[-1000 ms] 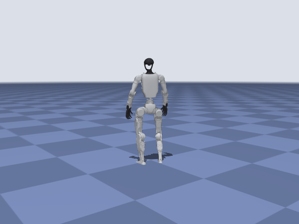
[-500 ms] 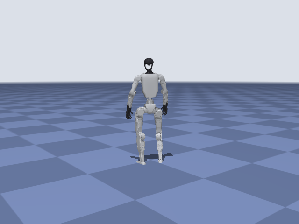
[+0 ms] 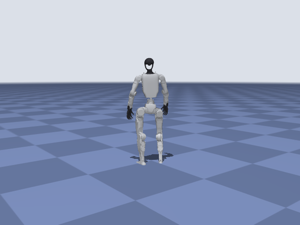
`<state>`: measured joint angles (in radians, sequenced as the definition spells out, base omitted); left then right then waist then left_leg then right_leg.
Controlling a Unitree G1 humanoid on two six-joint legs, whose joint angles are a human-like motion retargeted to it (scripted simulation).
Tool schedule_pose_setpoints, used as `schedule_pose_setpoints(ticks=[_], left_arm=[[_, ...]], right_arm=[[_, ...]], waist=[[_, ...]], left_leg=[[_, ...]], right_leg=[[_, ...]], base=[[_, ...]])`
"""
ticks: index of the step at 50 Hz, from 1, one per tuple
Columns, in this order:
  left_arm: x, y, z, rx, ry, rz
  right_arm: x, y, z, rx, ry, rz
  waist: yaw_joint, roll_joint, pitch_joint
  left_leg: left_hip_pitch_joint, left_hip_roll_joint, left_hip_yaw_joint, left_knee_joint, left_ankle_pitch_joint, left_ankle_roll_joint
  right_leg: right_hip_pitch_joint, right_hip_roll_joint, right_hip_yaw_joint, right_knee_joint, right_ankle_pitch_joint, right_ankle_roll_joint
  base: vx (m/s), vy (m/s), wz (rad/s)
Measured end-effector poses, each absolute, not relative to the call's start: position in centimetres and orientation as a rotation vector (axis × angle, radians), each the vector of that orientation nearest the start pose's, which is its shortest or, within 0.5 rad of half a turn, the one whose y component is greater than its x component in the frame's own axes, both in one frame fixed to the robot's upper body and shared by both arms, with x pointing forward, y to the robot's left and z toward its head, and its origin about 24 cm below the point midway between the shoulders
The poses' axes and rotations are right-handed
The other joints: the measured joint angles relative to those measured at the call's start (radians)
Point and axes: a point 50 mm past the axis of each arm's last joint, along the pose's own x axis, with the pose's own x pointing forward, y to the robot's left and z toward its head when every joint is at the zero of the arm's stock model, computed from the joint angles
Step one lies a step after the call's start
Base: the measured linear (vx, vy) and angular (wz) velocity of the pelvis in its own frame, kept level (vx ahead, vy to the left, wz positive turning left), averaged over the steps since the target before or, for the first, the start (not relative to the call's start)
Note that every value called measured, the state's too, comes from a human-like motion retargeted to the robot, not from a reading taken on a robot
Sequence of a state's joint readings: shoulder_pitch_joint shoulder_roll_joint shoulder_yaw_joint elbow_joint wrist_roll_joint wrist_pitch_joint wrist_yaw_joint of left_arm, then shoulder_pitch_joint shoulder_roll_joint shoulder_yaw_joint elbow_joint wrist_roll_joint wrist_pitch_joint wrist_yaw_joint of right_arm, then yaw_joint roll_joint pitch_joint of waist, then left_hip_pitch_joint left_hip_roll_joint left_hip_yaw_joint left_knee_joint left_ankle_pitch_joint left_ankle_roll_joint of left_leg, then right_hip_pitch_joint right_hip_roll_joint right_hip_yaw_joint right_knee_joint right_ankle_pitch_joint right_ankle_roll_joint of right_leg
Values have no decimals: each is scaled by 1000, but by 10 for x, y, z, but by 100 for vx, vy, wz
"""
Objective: Static pose
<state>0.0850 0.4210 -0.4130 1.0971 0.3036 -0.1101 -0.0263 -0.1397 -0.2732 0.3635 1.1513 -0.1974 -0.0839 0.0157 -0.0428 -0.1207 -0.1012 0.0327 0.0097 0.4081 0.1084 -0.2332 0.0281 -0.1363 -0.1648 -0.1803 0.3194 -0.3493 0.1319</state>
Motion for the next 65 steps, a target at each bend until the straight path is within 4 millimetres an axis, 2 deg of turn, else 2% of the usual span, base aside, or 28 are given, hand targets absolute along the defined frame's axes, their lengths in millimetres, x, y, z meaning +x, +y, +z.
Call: schedule_pose_setpoints(ticks=[38, 65], left_arm=[[67, 261, -152, 807, 1174, -435], [66, 266, -151, 860, 1173, -443]], right_arm=[[182, -195, -133, -688, 882, 411], [196, -182, -127, -746, 810, 469]], waist=[[-7, -2, -33], [-1, 1, -49]], left_leg=[[-1, -14, 39, -49, 39, 12], [-24, -11, 52, -51, 59, 12]], right_leg=[[-30, 10, 39, -56, 34, 32], [-44, 24, 58, -111, 61, 43]], base=[[0, 0, 0], [0, 0, 0]])
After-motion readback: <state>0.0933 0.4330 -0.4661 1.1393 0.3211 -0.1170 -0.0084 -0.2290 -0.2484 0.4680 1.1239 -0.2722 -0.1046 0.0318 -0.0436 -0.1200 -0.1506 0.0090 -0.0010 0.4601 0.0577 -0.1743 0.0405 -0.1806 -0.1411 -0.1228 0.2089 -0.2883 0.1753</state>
